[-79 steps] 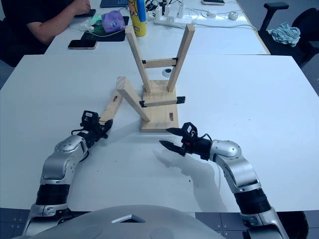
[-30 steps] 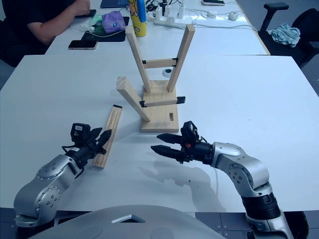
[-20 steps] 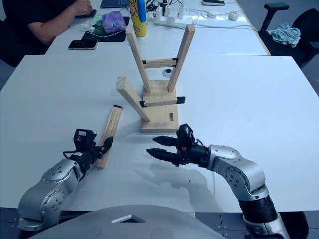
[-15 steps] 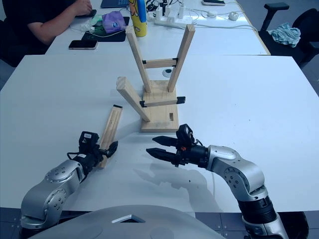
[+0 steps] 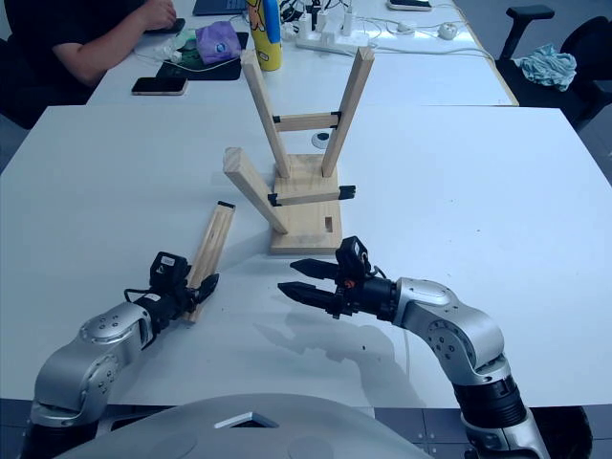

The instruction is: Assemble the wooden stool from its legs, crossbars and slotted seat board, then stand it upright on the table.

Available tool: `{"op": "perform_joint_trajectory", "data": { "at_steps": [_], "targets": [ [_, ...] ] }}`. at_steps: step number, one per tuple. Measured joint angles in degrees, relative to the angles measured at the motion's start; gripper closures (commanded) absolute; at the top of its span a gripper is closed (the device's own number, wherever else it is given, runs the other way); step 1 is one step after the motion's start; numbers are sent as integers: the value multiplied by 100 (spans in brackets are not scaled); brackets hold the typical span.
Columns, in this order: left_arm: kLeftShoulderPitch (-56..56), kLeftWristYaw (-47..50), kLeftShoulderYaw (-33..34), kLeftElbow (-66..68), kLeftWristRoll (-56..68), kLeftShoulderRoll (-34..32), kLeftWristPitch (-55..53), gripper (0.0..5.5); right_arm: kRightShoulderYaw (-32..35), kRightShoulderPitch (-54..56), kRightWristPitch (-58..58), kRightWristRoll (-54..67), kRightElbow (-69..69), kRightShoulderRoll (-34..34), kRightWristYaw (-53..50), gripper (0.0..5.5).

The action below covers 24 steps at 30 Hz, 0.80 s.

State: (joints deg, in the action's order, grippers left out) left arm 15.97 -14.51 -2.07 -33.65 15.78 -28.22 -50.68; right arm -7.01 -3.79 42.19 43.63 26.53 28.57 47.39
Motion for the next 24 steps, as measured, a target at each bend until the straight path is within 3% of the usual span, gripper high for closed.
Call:
{"op": "perform_joint_trajectory", "data": {
  "at_steps": [4,8,15,24],
  "targets": [
    [4,-352,-7,143,-91,-433,261,339,14,5,1,-1,0,34,0,268],
    [25,-835,102,310,-109,-796,558,343,17,4,-11,-5,10,51,0,268],
    [101,-2270,1290,1239,-97,-2279,1124,344,-8,-70,-156,-99,90,78,-74,268],
    [-1215,-5534,1162,2013,129,-4325,2625,344,-52,-116,-404,-279,230,-85,-358,268]
  ]
}}
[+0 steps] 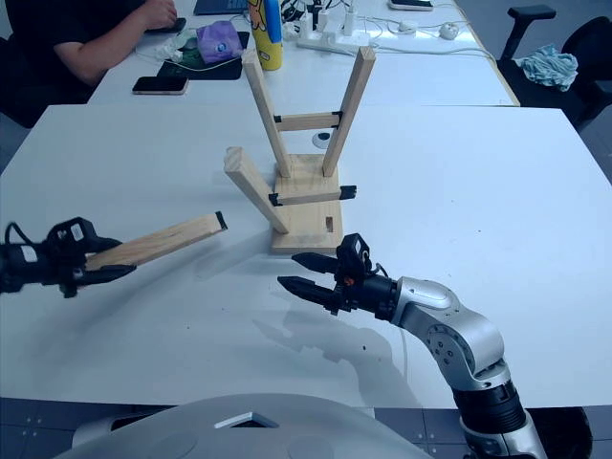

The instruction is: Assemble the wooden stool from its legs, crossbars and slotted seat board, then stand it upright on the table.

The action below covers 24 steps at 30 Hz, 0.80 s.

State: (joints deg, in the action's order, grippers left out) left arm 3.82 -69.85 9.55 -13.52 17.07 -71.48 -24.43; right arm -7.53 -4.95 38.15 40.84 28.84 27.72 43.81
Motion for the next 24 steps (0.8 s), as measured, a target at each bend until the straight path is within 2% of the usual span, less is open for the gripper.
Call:
{"op": "perform_joint_trajectory", "data": {
  "at_steps": [5,9,12,18,24],
  "targets": [
    [-838,-1093,-316,106,255,-417,158,344,13,89,-65,3,53,-12,-54,208],
    [-1246,-1549,-699,-137,311,-539,73,344,-5,390,2,46,250,51,-27,151],
    [-1345,-1579,-1054,-643,359,-486,-151,344,-206,755,66,-21,332,147,42,112],
    [-1966,-1301,-1798,-1431,354,32,-870,344,-814,1389,386,-484,440,555,196,31],
    [-2835,-982,-2493,-1872,249,624,-1576,344,-1301,2141,1017,-745,469,1037,470,27]
  ]
}}
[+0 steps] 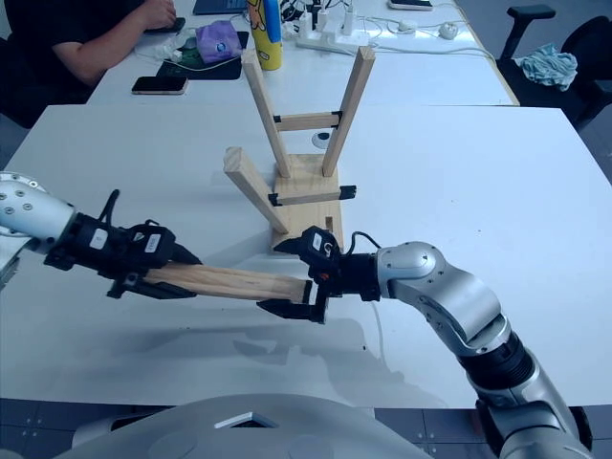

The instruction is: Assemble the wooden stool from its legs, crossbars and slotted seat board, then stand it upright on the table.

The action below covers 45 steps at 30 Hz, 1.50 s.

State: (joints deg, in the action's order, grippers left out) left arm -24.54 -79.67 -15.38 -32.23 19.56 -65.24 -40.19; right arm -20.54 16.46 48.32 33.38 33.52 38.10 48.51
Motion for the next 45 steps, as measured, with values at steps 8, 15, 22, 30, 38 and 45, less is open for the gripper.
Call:
{"op": "perform_joint_trajectory", "data": {
  "at_steps": [8,15,22,30,38,45],
  "targets": [
    [-426,458,-643,-407,-75,482,-725,344,-568,1637,1015,-105,201,363,484,27],
    [-617,914,-1048,-550,-105,969,-1197,344,-1185,1869,1594,-364,315,388,345,41],
    [-690,1199,-1162,-712,-52,1095,-1496,344,-1480,1926,1743,-656,143,254,59,138],
    [-730,1422,-1310,-762,-69,1097,-1612,344,-1593,2035,1783,-710,55,143,56,245],
    [-874,1507,-1462,-757,-152,1113,-1694,344,-1677,2072,1793,-713,86,134,70,346],
    [-716,1679,-901,-698,273,1488,-2040,344,-1686,2068,1559,-844,152,317,96,346]
  ]
}}
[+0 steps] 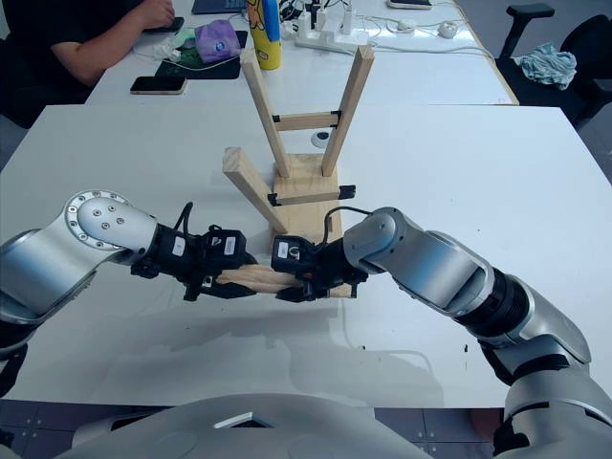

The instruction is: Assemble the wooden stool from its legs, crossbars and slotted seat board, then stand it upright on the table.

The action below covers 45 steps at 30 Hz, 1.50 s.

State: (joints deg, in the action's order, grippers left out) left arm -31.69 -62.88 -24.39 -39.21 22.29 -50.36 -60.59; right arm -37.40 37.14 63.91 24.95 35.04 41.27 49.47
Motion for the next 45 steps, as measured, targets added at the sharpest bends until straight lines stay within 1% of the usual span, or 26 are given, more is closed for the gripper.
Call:
{"op": "perform_joint_trajectory", "data": {
  "at_steps": [3,4,5,6,7,8,10,12,17,19,21,23,25,28,30,32,34,37,40,43,45],
  "targets": [
    [182,125,306,22,169,113,-99,344,47,-26,-169,-42,14,72,21,346],
    [237,162,431,41,252,175,-190,306,86,-43,-262,-54,20,119,51,346],
    [283,221,553,50,335,250,-282,295,123,-58,-378,-74,25,177,83,345],
    [290,333,781,70,563,422,-311,270,124,-97,-435,-126,15,190,67,346],
    [198,438,1321,-41,1194,1000,-280,253,111,-288,-586,-234,-105,81,-53,346],
    [206,526,1524,-53,1430,1145,-480,238,183,-396,-756,-267,-130,67,-66,346],
    [215,821,2109,-32,2068,1353,-862,207,397,-559,-1088,-345,-156,107,-88,346],
    [216,1107,2502,-9,2554,1485,-1141,179,533,-659,-1320,-426,-194,103,-118,346],
    [226,1842,3087,1,3665,1669,-1651,100,725,-825,-1617,-457,-209,10,-188,346],
    [157,1903,3737,-11,4299,1540,-1493,76,645,-907,-1600,-439,-239,52,-68,346],
    [53,1860,4477,24,4754,973,-1411,72,473,-1358,-1494,-436,-397,210,117,346],
    [160,1828,4979,220,5030,413,-1435,72,494,-1526,-1530,-459,-404,449,243,346],
    [311,1805,5383,402,5261,-1,-1454,72,555,-1644,-1587,-543,-412,618,303,346],
    [789,1641,5911,498,5362,-659,-1493,72,704,-1874,-1613,-528,-406,713,333,346],
    [1210,1495,5960,406,5246,-866,-1456,72,866,-1974,-1607,-430,-382,710,336,346],
    [2026,1316,5922,183,4793,-966,-1269,72,1139,-2145,-1604,-201,-319,689,366,346],
    [2593,1205,5860,55,4358,-990,-1015,72,1289,-2207,-1591,-19,-284,652,428,346],
    [3557,1013,5486,26,3370,-1016,-331,72,1500,-2228,-1582,346,-159,544,572,346],
    [4260,839,5137,257,2452,-1089,359,72,1672,-2231,-1470,667,-133,427,627,346],
    [4614,690,4869,522,1793,-1136,971,72,1878,-2204,-1298,995,-84,285,637,346],
    [4501,648,4711,544,1767,-1100,1129,72,1906,-2170,-1256,1102,-59,261,637,346]
  ]
}}
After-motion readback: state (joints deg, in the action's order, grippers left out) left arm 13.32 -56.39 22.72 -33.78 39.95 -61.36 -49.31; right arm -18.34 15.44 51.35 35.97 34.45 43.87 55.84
